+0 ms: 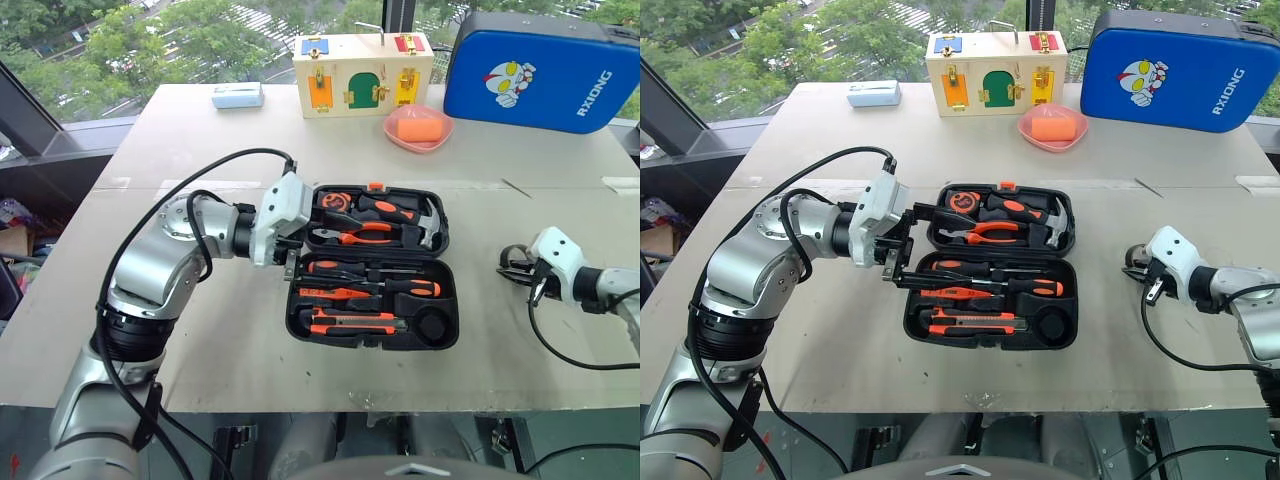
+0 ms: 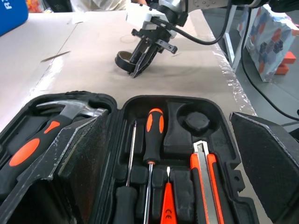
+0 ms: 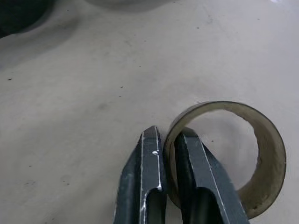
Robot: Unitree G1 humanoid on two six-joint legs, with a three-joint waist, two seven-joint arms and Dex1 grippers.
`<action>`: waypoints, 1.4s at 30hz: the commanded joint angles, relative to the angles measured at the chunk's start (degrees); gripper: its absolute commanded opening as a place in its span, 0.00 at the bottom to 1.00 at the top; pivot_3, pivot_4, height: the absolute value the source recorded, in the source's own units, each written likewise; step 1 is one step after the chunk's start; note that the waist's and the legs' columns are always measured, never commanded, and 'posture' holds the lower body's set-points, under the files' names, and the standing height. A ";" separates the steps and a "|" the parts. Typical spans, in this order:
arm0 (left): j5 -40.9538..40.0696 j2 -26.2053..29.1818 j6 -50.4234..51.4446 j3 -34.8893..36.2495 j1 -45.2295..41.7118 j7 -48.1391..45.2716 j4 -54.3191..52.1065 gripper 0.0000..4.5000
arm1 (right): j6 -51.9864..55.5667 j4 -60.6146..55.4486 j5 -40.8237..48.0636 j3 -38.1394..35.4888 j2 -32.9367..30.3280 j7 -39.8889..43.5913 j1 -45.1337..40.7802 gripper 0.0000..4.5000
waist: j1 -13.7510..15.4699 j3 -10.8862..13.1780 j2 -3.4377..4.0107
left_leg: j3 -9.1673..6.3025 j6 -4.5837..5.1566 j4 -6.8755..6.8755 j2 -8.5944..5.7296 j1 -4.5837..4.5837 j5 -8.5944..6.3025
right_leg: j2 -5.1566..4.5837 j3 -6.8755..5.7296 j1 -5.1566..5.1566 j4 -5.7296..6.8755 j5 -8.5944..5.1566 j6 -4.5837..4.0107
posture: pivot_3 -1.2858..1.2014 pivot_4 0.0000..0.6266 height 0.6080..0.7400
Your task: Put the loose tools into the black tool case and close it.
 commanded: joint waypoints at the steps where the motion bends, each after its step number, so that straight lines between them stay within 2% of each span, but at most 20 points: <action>1: -1.42 1.03 0.92 1.07 1.05 -0.22 -3.05 1.00 | 1.04 -7.20 4.27 -3.01 -2.48 3.91 0.67 0.01 | -0.01 0.01 0.02 | 0.01 0.00 -0.02 0.00 -0.01 0.00 | -0.01 0.01 -0.02 0.00 0.00 0.00 | 0.52 0.24 0.96; 5: -0.81 2.39 0.23 -0.02 3.56 -1.73 -5.32 1.00 | 6.76 -19.73 15.59 -4.92 -6.20 12.80 0.88 0.01 | -0.12 0.05 0.10 | 0.01 0.00 -0.06 0.00 -0.02 0.00 | -0.01 0.06 -0.06 -0.02 0.00 0.00 | 0.52 0.24 0.96; 8: -0.94 2.91 0.62 -0.06 4.71 -1.99 -6.51 1.00 | 9.14 -26.16 20.52 -4.41 -9.13 17.62 1.75 0.01 | 0.01 0.06 0.06 | -0.03 0.02 -0.08 0.03 -0.01 -0.01 | 0.00 0.01 -0.02 -0.04 0.00 0.00 | 0.52 0.24 0.96; 11: -1.38 3.42 1.25 0.13 5.79 -2.00 -7.55 1.00 | 7.46 -29.84 19.06 -0.54 -10.91 20.28 2.52 0.01 | 0.33 0.07 0.02 | -0.04 0.03 -0.03 0.01 -0.02 -0.02 | -0.03 -0.04 0.02 -0.07 0.00 0.00 | 0.52 0.24 0.96; 24: -3.11 6.31 4.13 1.06 8.61 -1.22 -12.70 1.00 | 0.89 -30.41 7.07 14.94 -4.57 17.71 -2.49 0.01 | 0.10 0.08 0.01 | -0.04 0.01 -0.03 0.01 -0.02 -0.01 | -0.02 -0.03 -0.01 -0.04 0.00 0.00 | 0.52 0.24 0.96; 30: -2.34 8.64 3.51 0.66 9.75 -2.38 -12.99 1.00 | -0.39 -28.31 2.33 19.75 -3.13 18.04 -5.87 0.01 | 0.17 0.08 0.01 | -0.04 0.01 -0.03 0.01 -0.01 -0.01 | -0.01 -0.03 -0.02 -0.04 0.00 0.00 | 0.52 0.24 0.96; 33: -2.61 8.70 3.68 0.77 9.12 -2.11 -12.67 1.00 | 1.69 -29.21 3.39 20.19 -3.41 18.89 -6.50 0.01 | 0.27 0.09 0.00 | -0.04 0.01 -0.02 0.01 -0.02 -0.01 | -0.02 -0.04 -0.03 -0.05 0.00 0.00 | 0.52 0.24 0.96; 36: -2.44 8.33 3.60 0.65 8.55 -1.72 -12.26 1.00 | 3.33 -31.42 4.44 20.08 -4.55 19.69 -5.63 0.18 | 0.20 0.08 0.00 | -0.05 0.01 -0.03 0.01 -0.03 -0.01 | -0.02 -0.04 -0.03 -0.04 0.00 0.00 | 0.52 0.24 0.96; 42: -1.93 7.44 2.82 0.63 7.85 -1.11 -11.18 1.00 | 3.03 -34.07 3.99 18.90 -8.20 20.63 -1.87 0.81 | 0.22 0.09 0.00 | -0.06 0.01 -0.05 0.01 -0.03 -0.02 | -0.02 -0.04 -0.03 -0.06 0.00 0.00 | 0.52 0.24 0.96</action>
